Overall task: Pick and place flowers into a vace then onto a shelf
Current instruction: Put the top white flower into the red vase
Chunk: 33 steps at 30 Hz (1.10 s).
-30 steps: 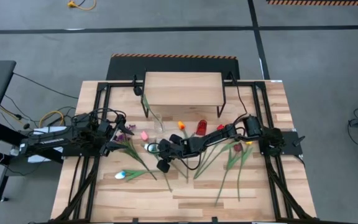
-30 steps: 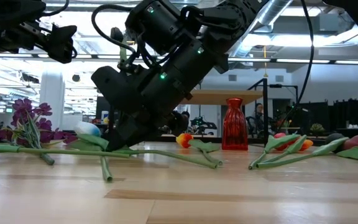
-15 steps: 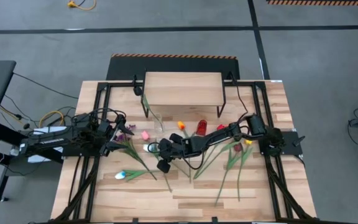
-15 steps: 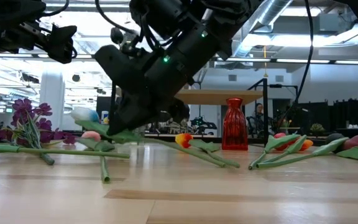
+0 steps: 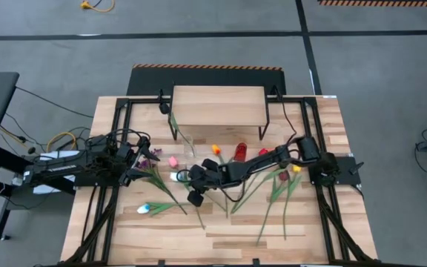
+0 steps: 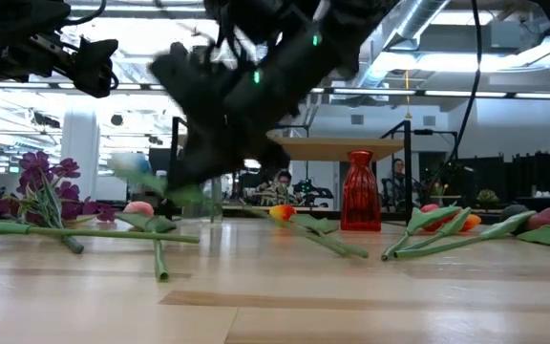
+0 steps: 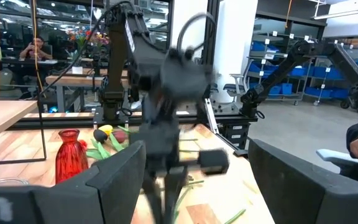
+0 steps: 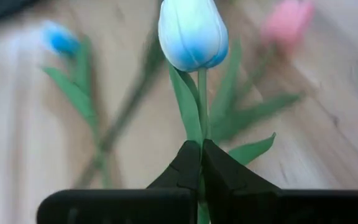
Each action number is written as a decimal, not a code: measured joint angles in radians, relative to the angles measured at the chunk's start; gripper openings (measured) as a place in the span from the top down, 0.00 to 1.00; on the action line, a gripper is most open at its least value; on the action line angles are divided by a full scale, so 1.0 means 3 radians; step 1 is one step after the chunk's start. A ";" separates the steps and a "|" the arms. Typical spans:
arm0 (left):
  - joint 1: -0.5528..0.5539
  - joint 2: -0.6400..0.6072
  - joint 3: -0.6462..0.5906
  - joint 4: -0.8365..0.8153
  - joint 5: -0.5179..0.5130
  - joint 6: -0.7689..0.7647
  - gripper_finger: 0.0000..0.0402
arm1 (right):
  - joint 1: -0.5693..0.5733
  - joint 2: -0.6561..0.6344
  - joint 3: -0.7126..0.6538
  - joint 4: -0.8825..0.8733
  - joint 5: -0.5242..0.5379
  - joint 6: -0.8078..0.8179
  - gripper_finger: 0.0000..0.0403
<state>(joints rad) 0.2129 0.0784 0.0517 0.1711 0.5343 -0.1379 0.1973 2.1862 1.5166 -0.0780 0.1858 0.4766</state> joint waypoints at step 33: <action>0.0000 -0.0001 0.0000 -0.0001 0.0000 -0.0001 0.31 | 0.0941 -0.1400 0.0001 -0.3423 0.4410 0.1657 1.00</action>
<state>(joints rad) 0.2130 0.0781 0.0517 0.1707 0.5343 -0.1383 0.4795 1.7660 1.5169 -1.1049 1.5089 0.9737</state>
